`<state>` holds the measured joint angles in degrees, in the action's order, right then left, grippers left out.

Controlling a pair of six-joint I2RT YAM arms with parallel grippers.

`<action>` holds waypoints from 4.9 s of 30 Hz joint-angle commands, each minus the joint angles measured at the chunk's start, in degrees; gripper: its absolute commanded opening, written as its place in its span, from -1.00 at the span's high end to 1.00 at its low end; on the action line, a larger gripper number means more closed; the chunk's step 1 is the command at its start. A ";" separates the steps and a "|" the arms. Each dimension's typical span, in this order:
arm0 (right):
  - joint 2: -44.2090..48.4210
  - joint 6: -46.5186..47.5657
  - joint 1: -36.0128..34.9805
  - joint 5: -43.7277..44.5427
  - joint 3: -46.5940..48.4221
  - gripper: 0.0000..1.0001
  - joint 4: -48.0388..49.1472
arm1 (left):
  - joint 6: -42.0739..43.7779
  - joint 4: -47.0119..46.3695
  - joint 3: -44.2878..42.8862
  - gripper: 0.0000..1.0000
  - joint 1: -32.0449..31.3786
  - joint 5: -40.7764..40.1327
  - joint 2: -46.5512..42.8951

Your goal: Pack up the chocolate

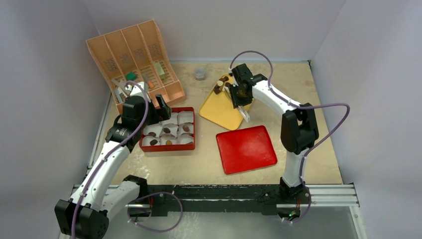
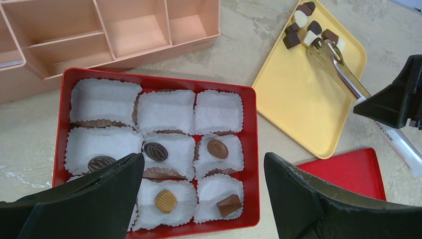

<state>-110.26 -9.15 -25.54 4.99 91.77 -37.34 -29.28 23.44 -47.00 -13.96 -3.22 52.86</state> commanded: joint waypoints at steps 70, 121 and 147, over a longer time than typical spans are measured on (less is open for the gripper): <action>8.99 -3.52 -23.06 -7.20 3.78 0.55 1.42 | 0.89 1.34 -2.17 -0.77 -0.22 -15.05 -6.68; 3.13 -3.11 -24.36 -2.76 11.44 0.24 -6.16 | 0.80 1.08 -2.29 -0.77 -0.19 -14.88 -6.17; -1.38 -7.31 -26.57 3.23 22.66 0.30 -15.42 | -0.75 1.20 -2.06 -0.70 -0.19 -15.25 -6.51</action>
<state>-111.42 -13.28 -51.13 5.13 108.20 -49.23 -29.39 25.87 -47.03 -13.96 -17.76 47.03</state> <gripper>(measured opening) 0.367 0.856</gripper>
